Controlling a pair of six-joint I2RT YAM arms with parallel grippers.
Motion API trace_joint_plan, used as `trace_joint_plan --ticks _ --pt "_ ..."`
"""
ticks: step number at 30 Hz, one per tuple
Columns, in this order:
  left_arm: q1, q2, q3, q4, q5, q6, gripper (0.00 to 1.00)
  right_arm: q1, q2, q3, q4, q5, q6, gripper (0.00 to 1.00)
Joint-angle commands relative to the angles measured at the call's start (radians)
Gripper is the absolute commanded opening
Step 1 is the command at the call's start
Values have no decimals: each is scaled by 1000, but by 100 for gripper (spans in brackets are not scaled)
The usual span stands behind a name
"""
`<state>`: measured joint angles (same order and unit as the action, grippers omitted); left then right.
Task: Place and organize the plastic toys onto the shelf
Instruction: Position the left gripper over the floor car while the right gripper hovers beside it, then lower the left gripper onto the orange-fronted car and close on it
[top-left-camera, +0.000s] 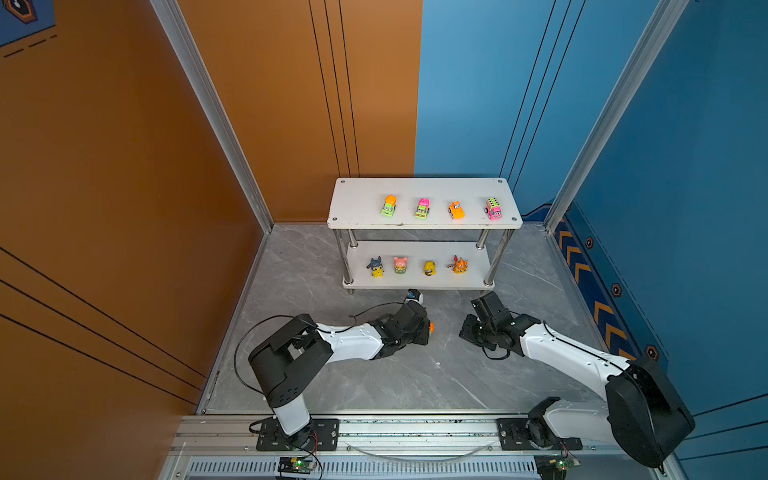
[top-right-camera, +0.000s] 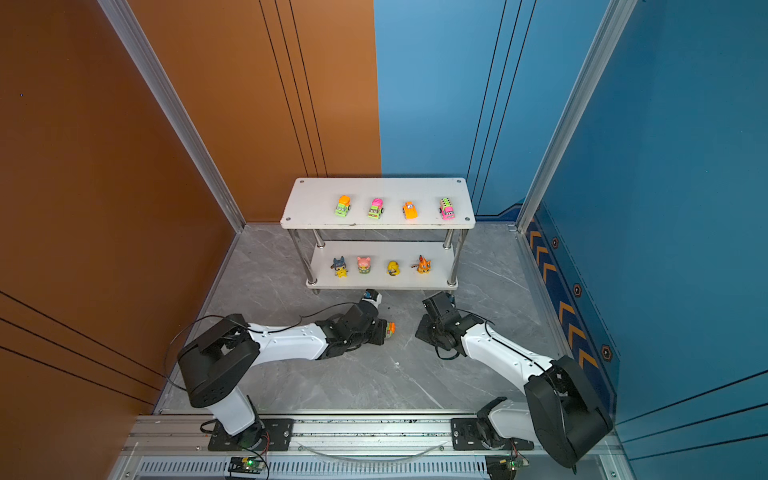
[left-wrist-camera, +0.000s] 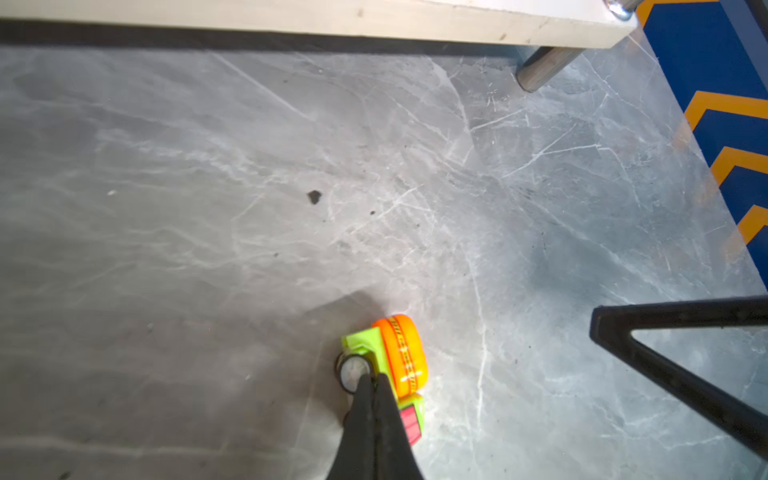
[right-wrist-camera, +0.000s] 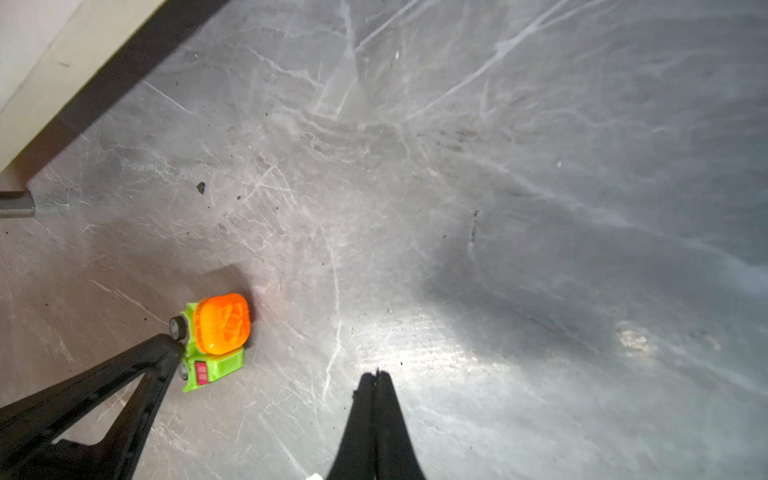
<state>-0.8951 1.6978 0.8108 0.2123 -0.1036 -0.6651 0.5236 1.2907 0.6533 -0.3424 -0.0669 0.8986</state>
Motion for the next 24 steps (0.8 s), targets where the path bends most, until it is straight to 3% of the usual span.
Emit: trace_joint_plan --ticks 1,10,17,19,24 --pt "21 -37 -78 -35 -27 -24 0 -4 -1 -3 -37 27 3 0" --pt "18 -175 -237 -11 -78 -81 0 63 91 74 -31 38 -17 0" --pt "2 -311 -198 -110 -98 -38 0 162 223 201 -38 61 -52 0" --pt "-48 -329 -146 -187 -139 -21 23 158 228 203 -22 57 -49 0" --pt "-138 -330 -76 -302 -218 -25 55 111 157 170 -29 72 -58 0"
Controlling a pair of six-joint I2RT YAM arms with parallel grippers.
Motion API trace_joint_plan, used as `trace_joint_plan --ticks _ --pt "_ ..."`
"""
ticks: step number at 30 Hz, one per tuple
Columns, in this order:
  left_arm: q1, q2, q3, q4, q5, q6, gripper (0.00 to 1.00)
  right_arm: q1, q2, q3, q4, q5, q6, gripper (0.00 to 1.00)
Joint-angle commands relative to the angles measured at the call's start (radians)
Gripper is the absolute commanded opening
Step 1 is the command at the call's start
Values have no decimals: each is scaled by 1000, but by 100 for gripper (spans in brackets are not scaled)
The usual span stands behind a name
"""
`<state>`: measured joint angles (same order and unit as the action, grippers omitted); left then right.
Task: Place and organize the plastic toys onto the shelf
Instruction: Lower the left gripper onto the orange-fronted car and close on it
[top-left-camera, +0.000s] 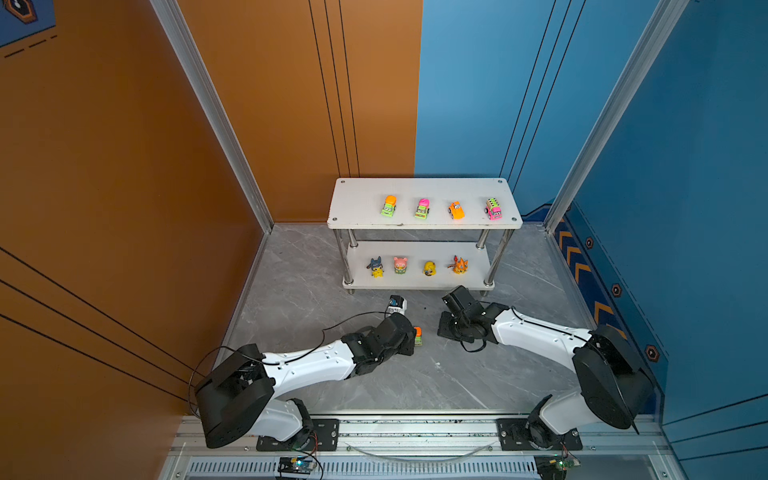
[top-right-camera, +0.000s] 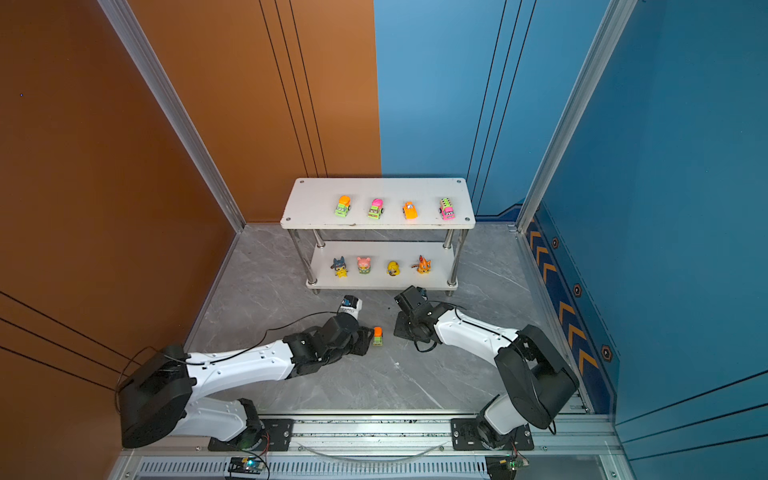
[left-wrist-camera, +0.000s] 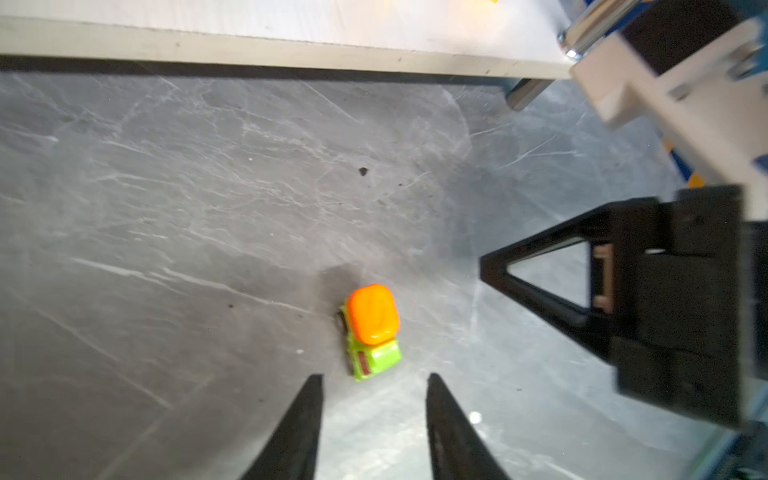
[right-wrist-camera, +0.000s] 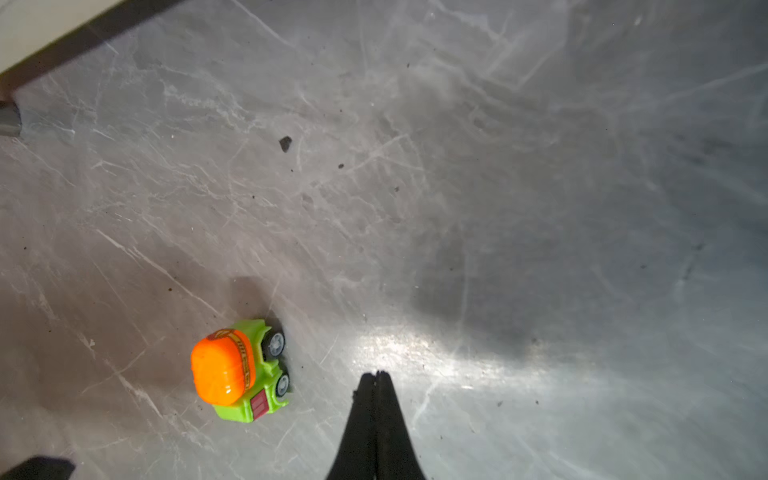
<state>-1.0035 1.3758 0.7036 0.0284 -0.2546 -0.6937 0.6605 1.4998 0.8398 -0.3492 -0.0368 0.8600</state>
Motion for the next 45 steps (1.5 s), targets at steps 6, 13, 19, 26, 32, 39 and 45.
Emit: trace_joint_plan --ticks 6,13,19,26,32,39,45 --pt "-96 133 123 -164 -83 -15 63 -123 -212 -137 -28 48 -31 3" --pt "-99 280 258 -300 -161 -10 62 -201 -357 -237 -50 18 -55 5" --pt "-98 350 319 -320 -194 -33 49 -269 -414 -272 -52 -50 -92 5" --pt "-98 436 407 -368 -200 -62 42 -342 -464 -295 -56 -120 -130 5" --pt "-100 446 428 -400 -218 -75 48 -379 -471 -297 -53 -162 -150 6" --pt "-118 395 429 -439 -267 -85 48 -380 -422 -300 -19 -196 -153 6" --pt "-116 391 441 -474 -293 -91 55 -380 -393 -301 5 -211 -152 6"
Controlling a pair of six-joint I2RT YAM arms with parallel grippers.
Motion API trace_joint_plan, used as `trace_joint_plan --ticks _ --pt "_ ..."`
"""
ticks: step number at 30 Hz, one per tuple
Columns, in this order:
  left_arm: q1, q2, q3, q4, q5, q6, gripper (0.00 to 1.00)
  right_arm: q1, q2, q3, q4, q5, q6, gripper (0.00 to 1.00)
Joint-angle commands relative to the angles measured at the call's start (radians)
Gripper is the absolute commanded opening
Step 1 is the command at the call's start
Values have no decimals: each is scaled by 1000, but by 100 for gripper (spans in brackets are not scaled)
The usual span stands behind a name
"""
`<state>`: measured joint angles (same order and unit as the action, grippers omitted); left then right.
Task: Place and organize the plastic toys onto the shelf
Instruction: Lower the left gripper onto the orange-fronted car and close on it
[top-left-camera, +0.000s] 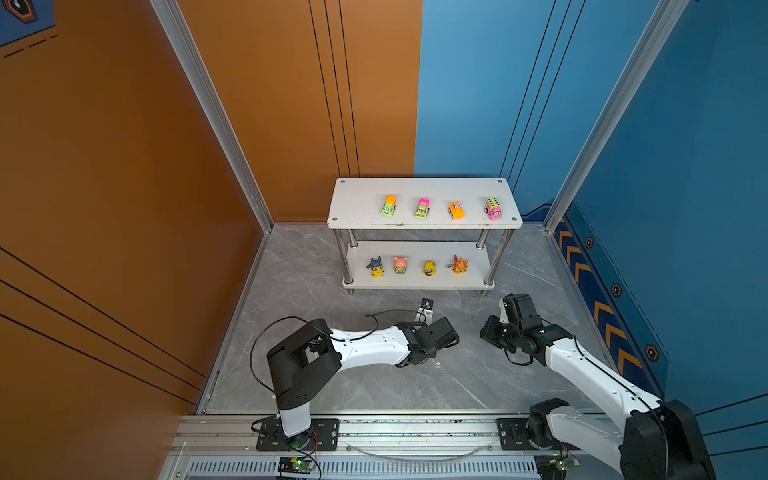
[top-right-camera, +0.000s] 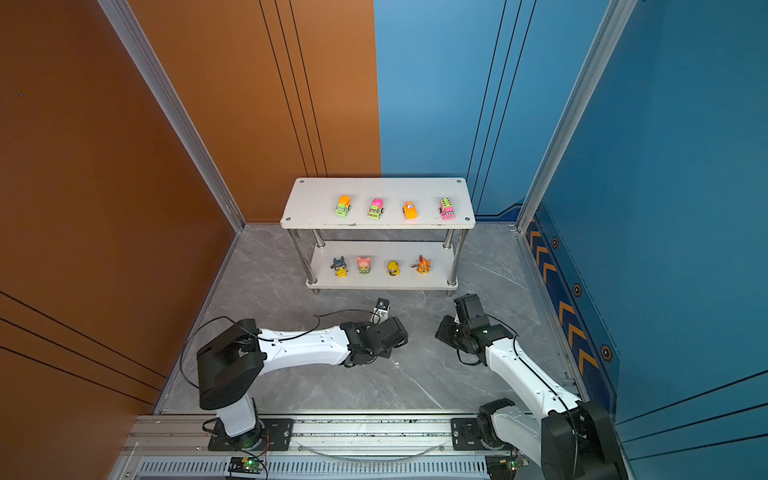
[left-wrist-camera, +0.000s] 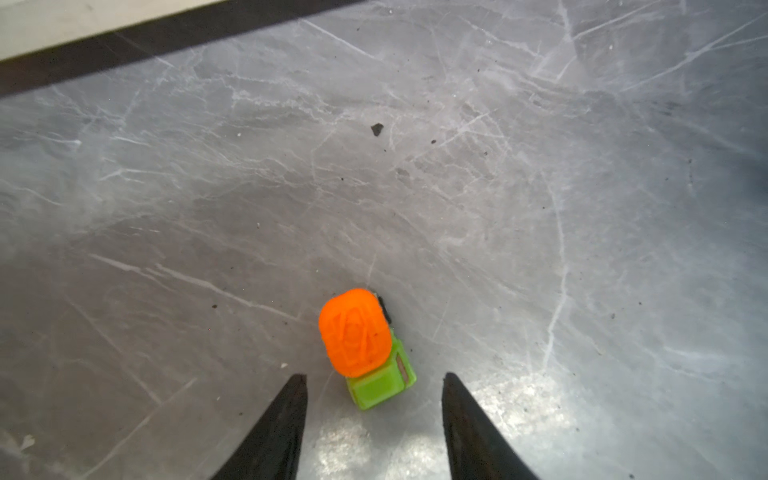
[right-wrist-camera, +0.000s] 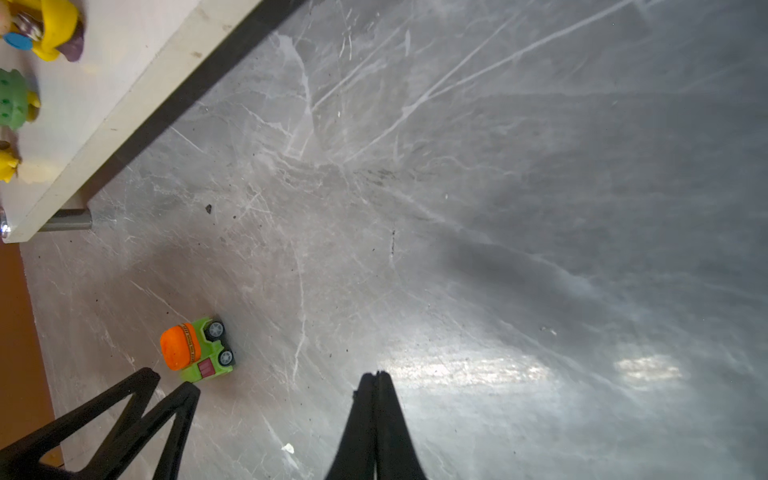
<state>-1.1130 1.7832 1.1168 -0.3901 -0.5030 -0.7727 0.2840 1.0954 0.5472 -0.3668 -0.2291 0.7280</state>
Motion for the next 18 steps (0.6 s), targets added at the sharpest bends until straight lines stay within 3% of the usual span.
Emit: trace_joint_plan --ticks 1,5,12,16,18 --pt "-3 -7 28 -59 -45 -15 55 -4 13 -9 24 -20 -21 5" --pt "6 35 38 -58 -27 -30 52 -5 8 -5 16 -17 -25 5" --pt "24 106 82 -34 5 -28 61 -15 9 -4 11 -30 -36 5" --pt "36 117 88 -32 15 -27 35 -22 -1 -6 9 -36 -39 5" --pt "39 109 89 -32 12 -21 31 -27 -7 -7 6 -38 -41 5"
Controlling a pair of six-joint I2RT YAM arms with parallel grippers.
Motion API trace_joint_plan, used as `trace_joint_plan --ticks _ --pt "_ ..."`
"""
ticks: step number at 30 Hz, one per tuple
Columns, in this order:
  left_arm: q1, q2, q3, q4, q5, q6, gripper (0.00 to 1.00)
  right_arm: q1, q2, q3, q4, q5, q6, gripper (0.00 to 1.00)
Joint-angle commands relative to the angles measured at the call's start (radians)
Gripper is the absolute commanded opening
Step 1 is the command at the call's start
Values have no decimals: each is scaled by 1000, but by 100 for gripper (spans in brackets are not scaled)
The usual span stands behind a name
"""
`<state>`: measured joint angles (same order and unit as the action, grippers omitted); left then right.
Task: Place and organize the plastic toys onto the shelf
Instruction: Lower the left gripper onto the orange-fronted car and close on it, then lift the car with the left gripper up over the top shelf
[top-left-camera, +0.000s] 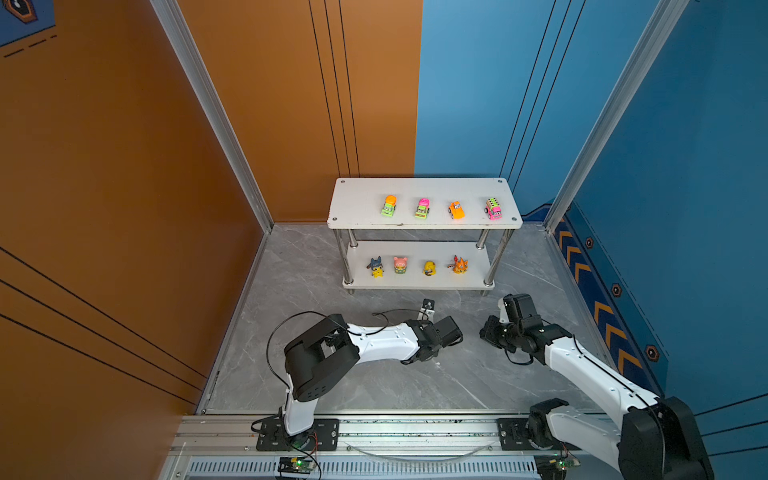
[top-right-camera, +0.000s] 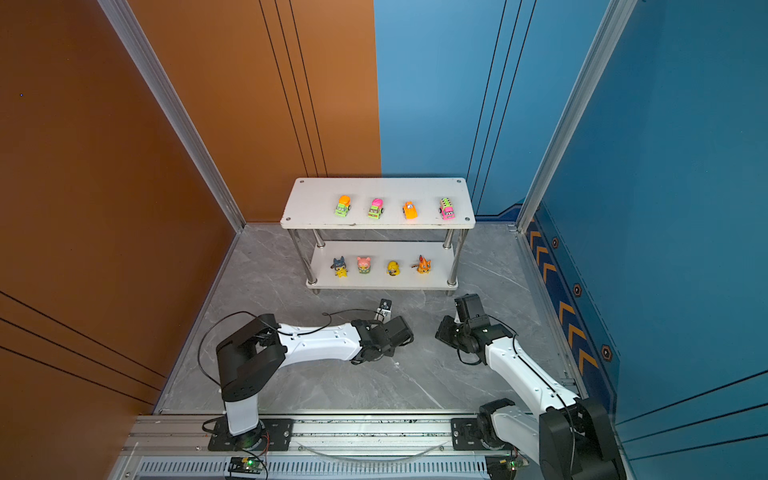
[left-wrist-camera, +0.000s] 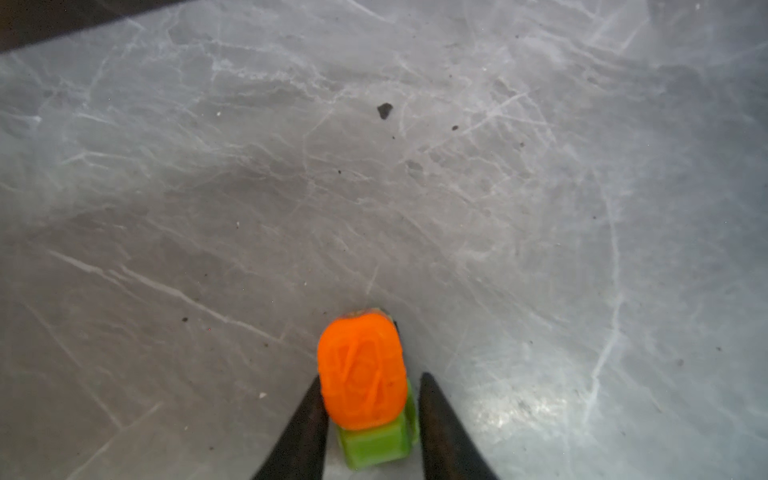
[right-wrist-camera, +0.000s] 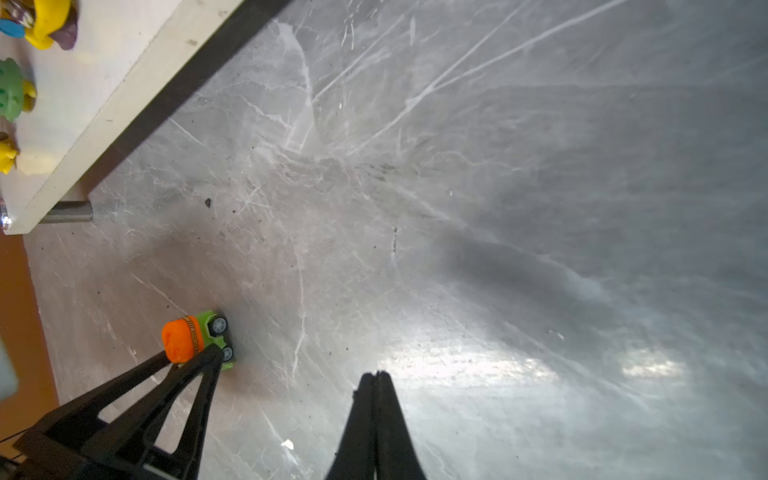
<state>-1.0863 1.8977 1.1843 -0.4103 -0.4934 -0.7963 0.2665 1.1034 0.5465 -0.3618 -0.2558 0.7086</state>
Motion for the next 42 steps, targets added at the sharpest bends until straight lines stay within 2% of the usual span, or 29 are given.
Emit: trace_joint_plan --ticks 1,5,8,10,14,18,21,24,27,30,36,42 --pt "14 -12 21 -12 1 7 31 -13 -18 -7 0 -14 -23 5" --pt "15 -68 26 -50 -2 28 30 -20 -21 -8 -3 -22 -27 5" --pt "6 -186 54 -159 -39 72 29 -20 -22 -10 -6 -21 -34 5" --pt "-9 -310 110 -265 -125 128 26 -20 -18 -15 1 -17 -37 5" --pt "-41 -482 247 -365 -315 256 21 -17 5 -32 34 -27 -30 5" --pt "-36 -530 397 -385 -436 396 16 -4 29 -41 55 -35 -23 5" --pt "-2 -522 524 -385 -449 502 16 4 40 -43 56 -30 -27 5" --pt "141 -491 648 -414 -350 555 16 8 57 -47 62 -27 -29 5" --pt "355 -469 700 -424 -149 536 14 13 71 -54 76 -27 -27 5" --pt "502 -422 744 -430 -7 522 13 16 82 -57 86 -26 -23 5" --pt "614 -288 883 -454 149 539 12 21 99 -53 86 -19 -26 5" --pt "665 -171 1037 -523 228 537 11 23 112 -56 92 -5 -23 5"
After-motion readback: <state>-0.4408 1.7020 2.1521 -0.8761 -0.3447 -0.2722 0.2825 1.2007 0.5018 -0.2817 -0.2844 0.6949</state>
